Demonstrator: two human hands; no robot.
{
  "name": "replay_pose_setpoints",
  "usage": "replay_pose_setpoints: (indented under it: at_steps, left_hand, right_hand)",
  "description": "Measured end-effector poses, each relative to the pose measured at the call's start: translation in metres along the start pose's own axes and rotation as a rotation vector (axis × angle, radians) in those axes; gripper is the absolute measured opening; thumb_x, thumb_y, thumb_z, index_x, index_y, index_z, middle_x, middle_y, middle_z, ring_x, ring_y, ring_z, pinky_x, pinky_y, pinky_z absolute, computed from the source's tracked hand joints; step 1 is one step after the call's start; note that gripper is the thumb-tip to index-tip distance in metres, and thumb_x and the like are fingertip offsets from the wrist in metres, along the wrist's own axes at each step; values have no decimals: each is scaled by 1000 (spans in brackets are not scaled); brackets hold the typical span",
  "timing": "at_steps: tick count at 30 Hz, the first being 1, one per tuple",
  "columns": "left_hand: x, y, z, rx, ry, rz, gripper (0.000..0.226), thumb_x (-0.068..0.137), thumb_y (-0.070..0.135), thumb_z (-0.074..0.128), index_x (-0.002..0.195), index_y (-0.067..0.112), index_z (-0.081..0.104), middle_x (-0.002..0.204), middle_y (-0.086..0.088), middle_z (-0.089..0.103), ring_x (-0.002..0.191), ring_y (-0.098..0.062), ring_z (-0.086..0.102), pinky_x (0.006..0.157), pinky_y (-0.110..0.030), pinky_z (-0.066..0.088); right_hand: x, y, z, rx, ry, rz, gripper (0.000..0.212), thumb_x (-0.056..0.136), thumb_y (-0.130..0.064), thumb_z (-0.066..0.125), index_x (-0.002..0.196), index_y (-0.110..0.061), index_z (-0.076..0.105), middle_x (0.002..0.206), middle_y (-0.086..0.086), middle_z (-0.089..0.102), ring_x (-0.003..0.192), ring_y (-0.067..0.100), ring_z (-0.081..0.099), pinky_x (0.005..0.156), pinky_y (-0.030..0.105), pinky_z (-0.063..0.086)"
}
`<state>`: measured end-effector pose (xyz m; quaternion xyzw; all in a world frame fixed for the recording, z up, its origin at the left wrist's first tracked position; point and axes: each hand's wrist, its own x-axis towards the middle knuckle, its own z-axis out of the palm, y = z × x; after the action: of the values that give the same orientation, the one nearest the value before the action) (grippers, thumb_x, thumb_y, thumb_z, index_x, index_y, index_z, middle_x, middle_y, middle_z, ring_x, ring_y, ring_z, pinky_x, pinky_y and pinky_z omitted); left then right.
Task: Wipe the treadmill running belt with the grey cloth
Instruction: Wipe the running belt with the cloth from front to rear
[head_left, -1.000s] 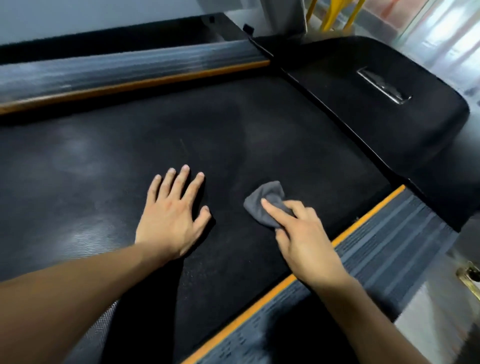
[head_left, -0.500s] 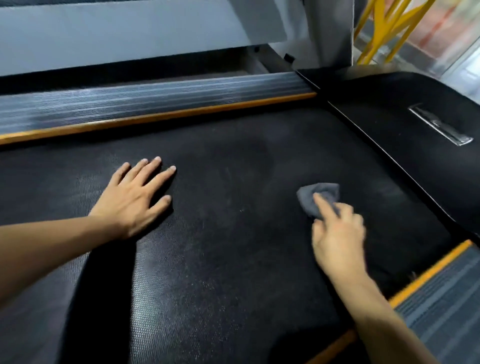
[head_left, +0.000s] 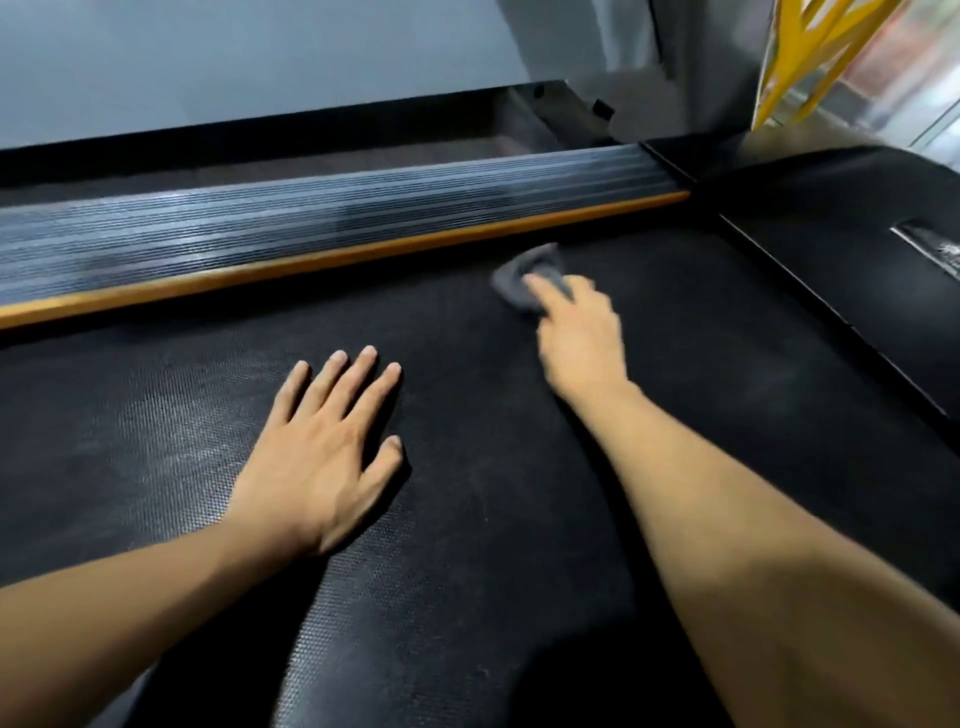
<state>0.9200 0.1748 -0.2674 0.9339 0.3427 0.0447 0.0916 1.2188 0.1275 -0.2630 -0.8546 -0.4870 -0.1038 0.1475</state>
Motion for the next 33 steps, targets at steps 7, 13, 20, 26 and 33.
replay_pose_setpoints:
  at_steps: [7, 13, 20, 26, 33]
  left_hand:
    - [3, 0, -1, -32, 5, 20, 71, 98, 57, 18, 162, 28, 10, 171, 2, 4, 158, -18, -6, 127, -48, -2]
    - [3, -3, -1, -17, -13, 24, 73, 96, 57, 19, 162, 26, 15, 171, 0, 11, 158, -20, 3, 127, -49, 3]
    - [2, -1, -2, -24, 6, 11, 72, 96, 57, 19, 162, 30, 12, 171, 3, 8, 158, -18, -1, 127, -47, 1]
    - [4, -2, -1, -31, 5, 8, 72, 96, 56, 20, 162, 28, 13, 171, 2, 8, 158, -18, -1, 127, -47, 0]
    - [6, -3, 1, -12, 14, 12, 73, 94, 56, 24, 161, 27, 20, 170, 0, 15, 158, -19, 6, 128, -46, 2]
  right_hand:
    - [31, -13, 4, 4, -36, 327, 49, 93, -18, 50, 142, -29, 49, 140, 14, 44, 121, 39, 48, 102, 47, 39]
    - [-9, -125, 16, 275, -137, -352, 50, 83, -20, 55, 133, -23, 61, 131, 15, 57, 109, 37, 57, 92, 47, 47]
    - [49, -20, 13, -43, -117, 123, 54, 94, -19, 49, 146, -31, 42, 135, 14, 46, 120, 37, 49, 100, 47, 41]
    - [16, -50, 10, 4, -68, 91, 52, 91, -20, 52, 143, -27, 48, 130, 16, 50, 109, 40, 53, 95, 51, 43]
    - [-39, -63, 0, 156, -61, -279, 57, 83, -13, 55, 139, -25, 55, 128, 14, 57, 104, 36, 59, 90, 44, 48]
